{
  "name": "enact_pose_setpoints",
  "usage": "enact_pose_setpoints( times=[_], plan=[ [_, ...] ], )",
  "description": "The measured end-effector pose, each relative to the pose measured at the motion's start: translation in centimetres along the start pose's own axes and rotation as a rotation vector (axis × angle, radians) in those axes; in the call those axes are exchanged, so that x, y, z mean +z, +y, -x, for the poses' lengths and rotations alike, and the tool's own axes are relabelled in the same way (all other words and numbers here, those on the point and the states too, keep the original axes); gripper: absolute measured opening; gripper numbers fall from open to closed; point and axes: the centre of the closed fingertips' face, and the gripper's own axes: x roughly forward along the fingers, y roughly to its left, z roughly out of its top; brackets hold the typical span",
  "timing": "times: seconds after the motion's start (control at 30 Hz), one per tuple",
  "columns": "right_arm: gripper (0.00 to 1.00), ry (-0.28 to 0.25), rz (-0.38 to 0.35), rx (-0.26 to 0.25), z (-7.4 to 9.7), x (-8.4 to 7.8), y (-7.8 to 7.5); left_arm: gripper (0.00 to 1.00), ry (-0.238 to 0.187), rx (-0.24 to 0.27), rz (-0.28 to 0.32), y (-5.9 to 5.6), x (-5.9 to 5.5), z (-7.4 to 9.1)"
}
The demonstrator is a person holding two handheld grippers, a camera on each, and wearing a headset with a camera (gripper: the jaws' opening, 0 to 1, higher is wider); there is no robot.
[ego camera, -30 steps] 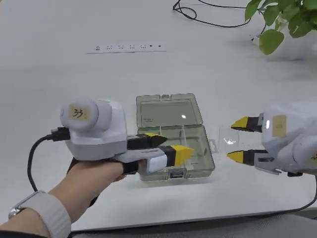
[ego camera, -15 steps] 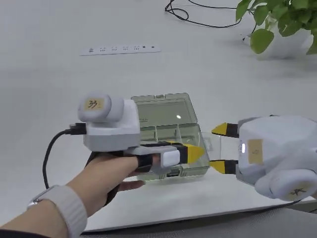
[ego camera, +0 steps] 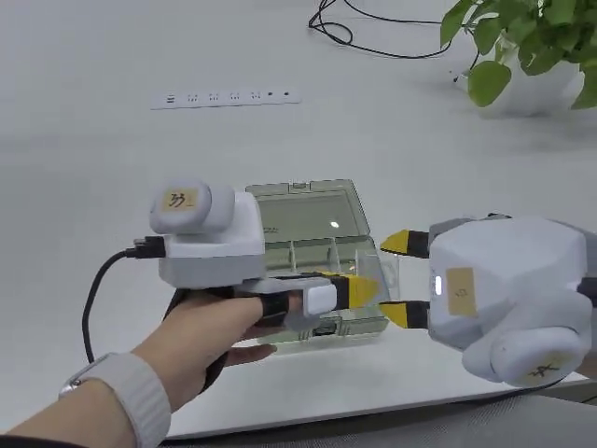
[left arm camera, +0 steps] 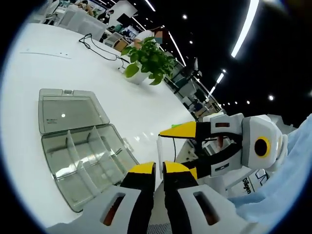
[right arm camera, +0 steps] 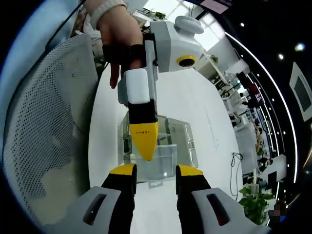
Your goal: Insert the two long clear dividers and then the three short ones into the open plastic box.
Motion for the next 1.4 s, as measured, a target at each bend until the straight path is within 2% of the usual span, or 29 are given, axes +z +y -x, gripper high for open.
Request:
enact_pose_setpoints(
  times=[0.1, 0.17, 0.27, 0.43, 0.47, 0.53, 0.6, 0.73, 0.77, 0.87, 1.0, 1.1, 1.13, 1.17, 1.27, 1.3, 1.4],
  plan=[
    [0.32, 0.003, 0.017, 0.004, 0.0, 0.1, 0.0, 0.00, -0.006, -0.012, 0.025, -0.2, 0.1, 0.1],
    [0.32, 0.004, 0.026, 0.012, -0.1, 0.1, 0.0, 0.00, -0.004, -0.018, 0.010, -0.2, 0.0, 0.2],
    [0.33, -0.001, 0.039, 0.023, -0.1, 0.3, 0.1, 0.00, 0.000, -0.025, 0.019, -0.2, -0.1, 0.4],
    [0.35, -0.017, 0.073, 0.046, -0.1, 0.6, 0.2, 0.00, -0.006, -0.034, -0.007, -0.2, -0.2, 0.8],
    [0.36, -0.024, 0.063, 0.066, -0.1, 0.7, 0.4, 0.00, -0.008, -0.038, -0.021, -0.2, -0.1, 0.8],
    [0.39, -0.033, 0.036, 0.074, 0.0, 0.9, 0.2, 0.00, -0.013, -0.041, -0.094, 0.0, 0.0, 0.9],
    [0.41, -0.052, 0.007, 0.099, 0.1, 1.2, 0.1, 0.00, 0.006, -0.033, -0.198, 0.4, -0.3, 1.2],
    [0.42, -0.073, -0.027, 0.125, 0.4, 1.7, -0.3, 0.00, 0.015, -0.037, -0.325, 0.9, -0.9, 1.8],
    [0.42, -0.075, -0.032, 0.132, 0.5, 1.8, -0.4, 0.00, 0.011, -0.043, -0.340, 0.9, -0.9, 1.9],
    [0.41, -0.083, -0.047, 0.175, 0.6, 1.9, -0.6, 0.00, 0.031, -0.050, -0.473, 1.2, -1.4, 2.3],
    [0.40, -0.098, -0.088, 0.227, 0.9, 2.2, -0.9, 0.00, 0.036, -0.063, -0.587, 1.2, -1.7, 2.7],
    [0.37, -0.108, -0.104, 0.272, 1.0, 2.4, -0.9, 0.00, 0.022, -0.082, -0.644, 0.9, -1.6, 2.9],
    [0.36, -0.111, -0.115, 0.294, 1.1, 2.5, -0.7, 0.00, 0.019, -0.091, -0.668, 0.7, -1.6, 2.9],
    [0.34, -0.109, -0.135, 0.338, 1.3, 2.5, -0.3, 0.00, 0.018, -0.096, -0.695, 0.5, -1.7, 3.0],
    [0.30, -0.126, -0.155, 0.397, 1.4, 3.1, 0.1, 0.00, 0.013, -0.100, -0.745, 0.2, -1.8, 3.1],
    [0.28, -0.126, -0.172, 0.417, 1.4, 3.1, 0.2, 0.00, 0.017, -0.101, -0.802, 0.1, -1.9, 3.1],
    [0.26, -0.128, -0.191, 0.475, 1.3, 3.3, 0.6, 0.00, 0.042, -0.099, -0.860, 0.1, -2.5, 3.1]
  ],
)
